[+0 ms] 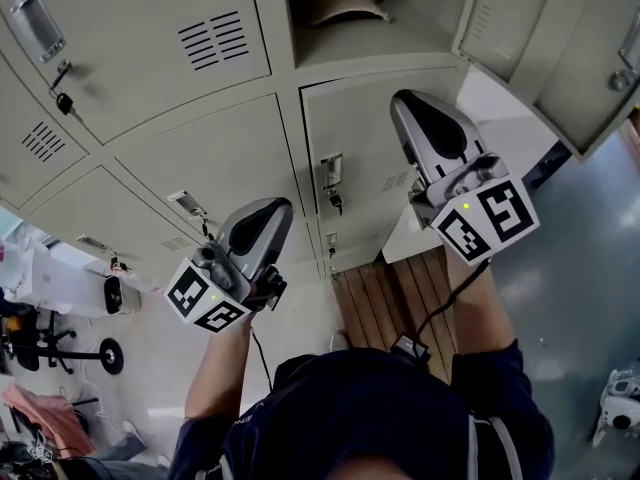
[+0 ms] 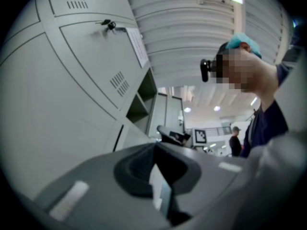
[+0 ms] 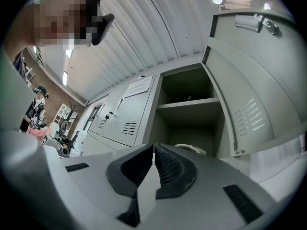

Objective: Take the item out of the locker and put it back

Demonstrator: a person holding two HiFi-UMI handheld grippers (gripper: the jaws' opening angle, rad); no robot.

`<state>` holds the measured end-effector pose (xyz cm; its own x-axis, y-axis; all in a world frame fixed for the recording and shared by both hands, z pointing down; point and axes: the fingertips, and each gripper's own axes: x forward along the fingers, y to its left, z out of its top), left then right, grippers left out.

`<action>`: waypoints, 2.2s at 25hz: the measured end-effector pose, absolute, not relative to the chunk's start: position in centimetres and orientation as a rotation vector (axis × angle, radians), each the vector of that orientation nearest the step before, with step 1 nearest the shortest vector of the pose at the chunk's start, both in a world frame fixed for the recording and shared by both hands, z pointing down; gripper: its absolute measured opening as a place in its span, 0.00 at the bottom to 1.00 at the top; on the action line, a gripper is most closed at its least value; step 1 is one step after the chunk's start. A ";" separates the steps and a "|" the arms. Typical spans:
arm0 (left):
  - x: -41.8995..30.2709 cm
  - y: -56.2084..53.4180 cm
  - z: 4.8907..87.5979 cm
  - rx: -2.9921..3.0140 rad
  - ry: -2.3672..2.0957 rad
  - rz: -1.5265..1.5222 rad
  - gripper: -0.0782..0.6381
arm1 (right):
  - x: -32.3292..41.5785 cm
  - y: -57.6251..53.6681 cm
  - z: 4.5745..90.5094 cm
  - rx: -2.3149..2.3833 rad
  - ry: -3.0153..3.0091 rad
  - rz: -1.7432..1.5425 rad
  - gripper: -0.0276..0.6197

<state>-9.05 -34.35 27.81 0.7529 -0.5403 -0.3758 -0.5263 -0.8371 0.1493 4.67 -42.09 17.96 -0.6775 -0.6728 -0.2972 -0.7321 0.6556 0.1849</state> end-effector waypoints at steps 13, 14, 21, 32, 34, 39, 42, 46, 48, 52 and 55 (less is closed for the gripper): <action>-9.1 -35.3 28.0 2.912 -0.818 -0.632 0.11 | 3.6 -46.8 12.1 -1.252 2.762 0.728 0.06; -9.2 -35.5 28.0 2.912 -0.810 -0.632 0.11 | 3.4 -47.5 11.9 -1.266 2.779 0.750 0.07; -9.8 -36.4 28.2 2.903 -0.774 -0.648 0.11 | 1.4 -51.3 11.6 -1.366 2.903 0.969 0.20; -10.8 -36.9 28.7 2.879 -0.755 -0.669 0.11 | 1.1 -57.7 14.0 -1.527 3.160 1.221 0.28; -11.0 -37.0 28.6 2.878 -0.755 -0.673 0.11 | 0.8 -58.4 14.4 -1.561 3.182 1.315 0.28; -11.1 -36.9 28.6 2.880 -0.753 -0.677 0.11 | 0.5 -60.3 15.3 -1.646 3.218 1.521 0.29; -11.3 -37.0 28.7 2.877 -0.754 -0.680 0.11 | 0.5 -61.2 15.8 -1.696 3.238 1.643 0.29; -11.6 -37.1 28.8 2.871 -0.759 -0.684 0.11 | 0.2 -62.1 16.1 -1.728 3.234 1.768 0.29; -11.6 -37.1 28.9 2.869 -0.757 -0.687 0.11 | 0.2 -62.6 16.4 -1.738 3.237 1.797 0.29; -11.8 -37.2 29.1 2.859 -0.754 -0.695 0.11 | 0.1 -63.0 16.3 -1.748 3.246 1.836 0.28; -11.9 -37.2 29.1 2.851 -0.758 -0.703 0.11 | 0.1 -63.5 16.2 -1.763 3.238 1.891 0.24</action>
<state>-11.94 -37.23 29.11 0.7680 -0.4940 -0.4076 -0.4435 -0.8693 0.2180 0.11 -63.49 16.22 -0.2598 -0.8961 0.3598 -0.1268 0.4011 0.9072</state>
